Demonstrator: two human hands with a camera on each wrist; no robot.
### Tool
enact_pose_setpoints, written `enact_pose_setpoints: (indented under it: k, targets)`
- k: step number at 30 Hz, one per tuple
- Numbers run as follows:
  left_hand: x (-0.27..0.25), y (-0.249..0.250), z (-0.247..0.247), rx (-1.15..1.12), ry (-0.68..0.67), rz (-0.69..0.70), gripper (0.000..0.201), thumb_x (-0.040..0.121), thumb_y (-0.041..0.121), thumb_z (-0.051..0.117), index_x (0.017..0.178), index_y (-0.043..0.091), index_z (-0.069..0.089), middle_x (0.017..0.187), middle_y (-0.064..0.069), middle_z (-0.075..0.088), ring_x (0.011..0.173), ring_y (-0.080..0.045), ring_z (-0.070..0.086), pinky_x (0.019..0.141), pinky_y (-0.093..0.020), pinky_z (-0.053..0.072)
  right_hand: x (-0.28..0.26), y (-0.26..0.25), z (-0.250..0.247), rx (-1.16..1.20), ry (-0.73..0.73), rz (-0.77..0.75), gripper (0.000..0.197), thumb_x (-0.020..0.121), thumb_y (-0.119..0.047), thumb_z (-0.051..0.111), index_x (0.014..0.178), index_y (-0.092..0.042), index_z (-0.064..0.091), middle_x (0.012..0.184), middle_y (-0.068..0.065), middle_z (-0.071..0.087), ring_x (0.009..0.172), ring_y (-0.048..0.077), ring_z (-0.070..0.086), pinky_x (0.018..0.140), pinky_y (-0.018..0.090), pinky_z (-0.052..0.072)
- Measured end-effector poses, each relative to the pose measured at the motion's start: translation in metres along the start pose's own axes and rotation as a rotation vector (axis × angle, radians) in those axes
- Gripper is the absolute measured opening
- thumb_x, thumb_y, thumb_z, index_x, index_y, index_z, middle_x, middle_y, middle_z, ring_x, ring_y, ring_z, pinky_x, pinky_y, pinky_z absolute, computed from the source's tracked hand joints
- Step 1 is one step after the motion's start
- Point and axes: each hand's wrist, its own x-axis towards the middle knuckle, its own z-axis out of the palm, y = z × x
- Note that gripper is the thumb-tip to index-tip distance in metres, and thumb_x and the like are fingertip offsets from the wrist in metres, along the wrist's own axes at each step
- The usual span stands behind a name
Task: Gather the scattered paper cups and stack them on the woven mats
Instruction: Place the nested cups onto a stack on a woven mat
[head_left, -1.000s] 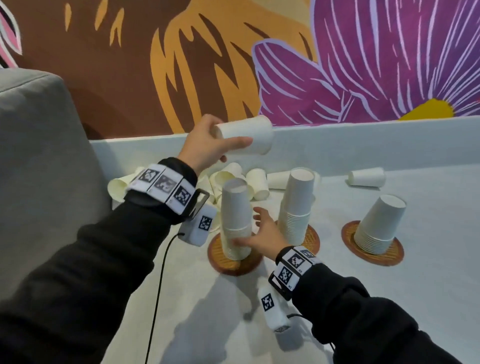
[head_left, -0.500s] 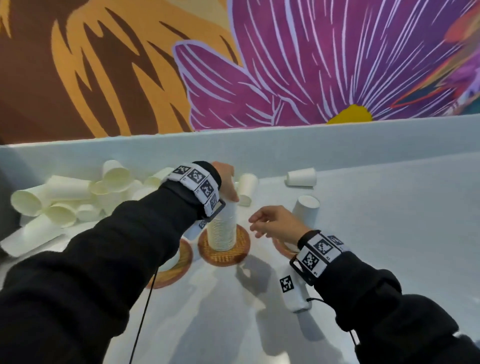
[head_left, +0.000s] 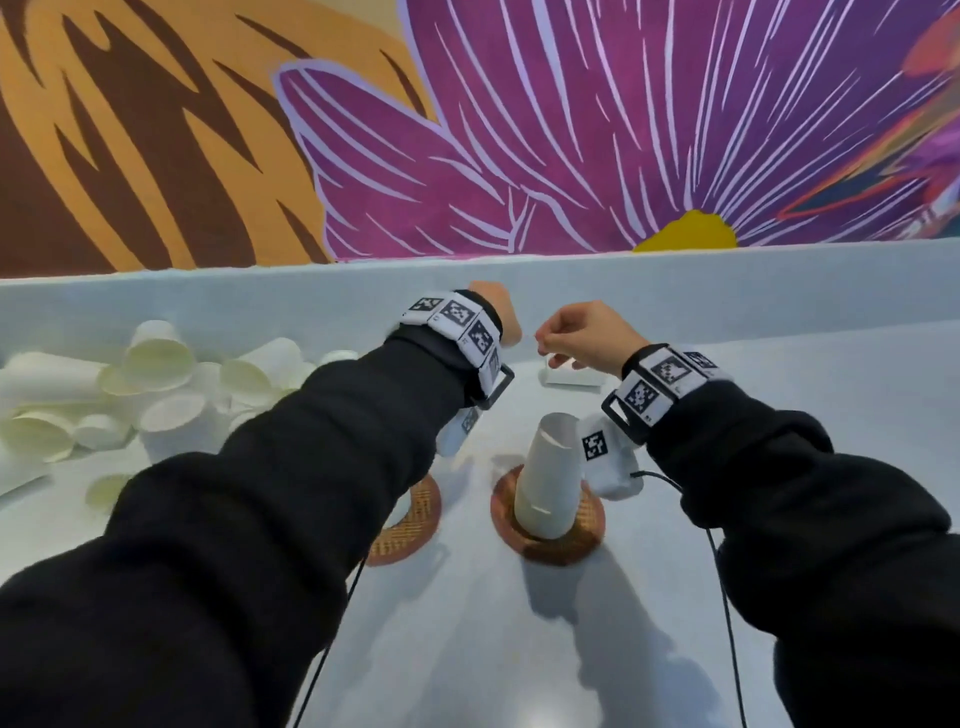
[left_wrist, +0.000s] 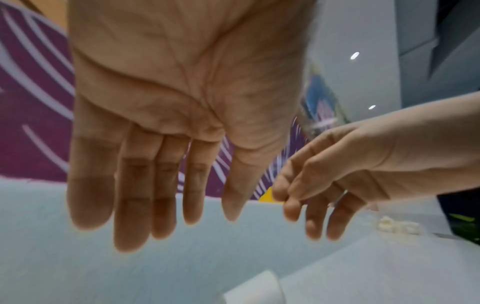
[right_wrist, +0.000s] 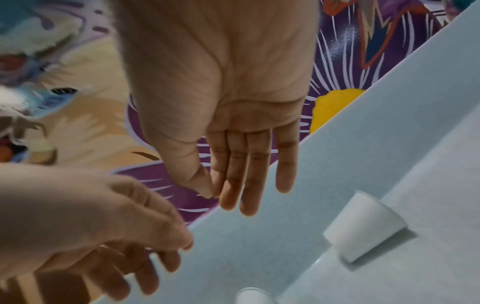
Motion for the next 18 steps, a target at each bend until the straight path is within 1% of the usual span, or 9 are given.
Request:
enact_pose_setpoints:
  k: [2,3,5,7,8,9,11,15,18]
  targets:
    - [0.016,-0.006,0.022,-0.063,-0.01,-0.078,0.031,0.092,0.018,0.053,0.063,0.011,0.043,0.071,-0.004,0.05,0.083,-0.024,0.051,0.071,-0.028,0.04,0.012,0.02,-0.004,-0.05,0.008,0.026,0.006,0.087,-0.01,0.06,0.083,-0.013,0.061,0.09,0.009,0.067,0.074,0.018,0.063,0.053,0.012,0.044]
    - [0.024,-0.009,0.033,-0.072,-0.035,-0.101,0.037,0.091,0.019,0.055,0.059,0.013,0.036,0.063,-0.002,0.042,0.08,-0.022,0.048,0.07,-0.027,0.039,0.019,0.03,-0.007,-0.08,0.017,0.033,0.004,0.087,-0.01,0.061,0.084,-0.012,0.062,0.09,0.009,0.067,0.077,0.019,0.063,0.06,0.016,0.047]
    - [0.043,-0.014,0.059,-0.041,-0.126,-0.15,0.037,0.087,0.02,0.057,0.056,0.014,0.038,0.059,-0.001,0.041,0.078,-0.025,0.058,0.069,-0.026,0.045,0.033,0.049,-0.013,-0.201,0.038,0.044,0.007,0.086,-0.01,0.061,0.091,-0.01,0.067,0.093,0.008,0.067,0.084,0.019,0.061,0.079,0.025,0.049]
    - [0.064,-0.019,0.085,-0.034,-0.217,-0.226,0.03,0.081,0.021,0.057,0.055,0.015,0.045,0.064,-0.002,0.054,0.088,-0.025,0.069,0.074,-0.027,0.05,0.046,0.069,-0.018,-0.307,0.056,0.078,0.019,0.084,-0.011,0.062,0.102,-0.009,0.068,0.103,0.009,0.067,0.096,0.021,0.06,0.084,0.026,0.045]
    - [0.069,-0.019,0.093,-0.033,-0.23,-0.26,0.023,0.081,0.021,0.056,0.06,0.014,0.05,0.075,-0.005,0.062,0.093,-0.026,0.068,0.077,-0.029,0.05,0.052,0.078,-0.019,-0.326,0.058,0.098,0.024,0.084,-0.012,0.063,0.107,-0.01,0.066,0.109,0.009,0.065,0.101,0.023,0.06,0.084,0.026,0.044]
    - [0.071,-0.02,0.102,-0.019,-0.218,-0.269,0.014,0.082,0.022,0.055,0.073,0.012,0.057,0.093,-0.009,0.065,0.1,-0.028,0.064,0.08,-0.031,0.05,0.057,0.088,-0.019,-0.335,0.06,0.119,0.029,0.083,-0.012,0.063,0.112,-0.011,0.064,0.115,0.011,0.063,0.104,0.024,0.059,0.083,0.026,0.044]
    - [0.074,-0.021,0.122,-0.021,-0.161,-0.294,0.03,0.087,0.024,0.054,0.111,0.007,0.052,0.121,-0.016,0.052,0.114,-0.032,0.052,0.09,-0.036,0.045,0.067,0.106,-0.02,-0.352,0.075,0.152,0.037,0.082,-0.011,0.064,0.119,-0.014,0.06,0.122,0.015,0.057,0.109,0.028,0.056,0.084,0.028,0.044]
    - [0.085,-0.029,0.155,-0.16,-0.001,-0.464,0.055,0.089,0.026,0.056,0.135,0.009,0.03,0.134,-0.019,0.037,0.122,-0.032,0.043,0.1,-0.037,0.038,0.081,0.133,-0.016,-0.355,0.155,0.196,0.055,0.081,-0.01,0.067,0.132,-0.015,0.048,0.127,0.021,0.048,0.113,0.035,0.051,0.094,0.035,0.041]
    - [0.092,-0.033,0.167,-0.244,-0.038,-0.523,0.064,0.095,0.023,0.05,0.147,0.01,0.015,0.138,-0.02,0.036,0.125,-0.032,0.043,0.102,-0.037,0.035,0.089,0.149,-0.009,-0.194,0.183,0.325,0.073,0.081,-0.017,0.072,0.141,-0.009,0.032,0.132,0.022,0.048,0.12,0.036,0.048,0.096,0.036,0.04]
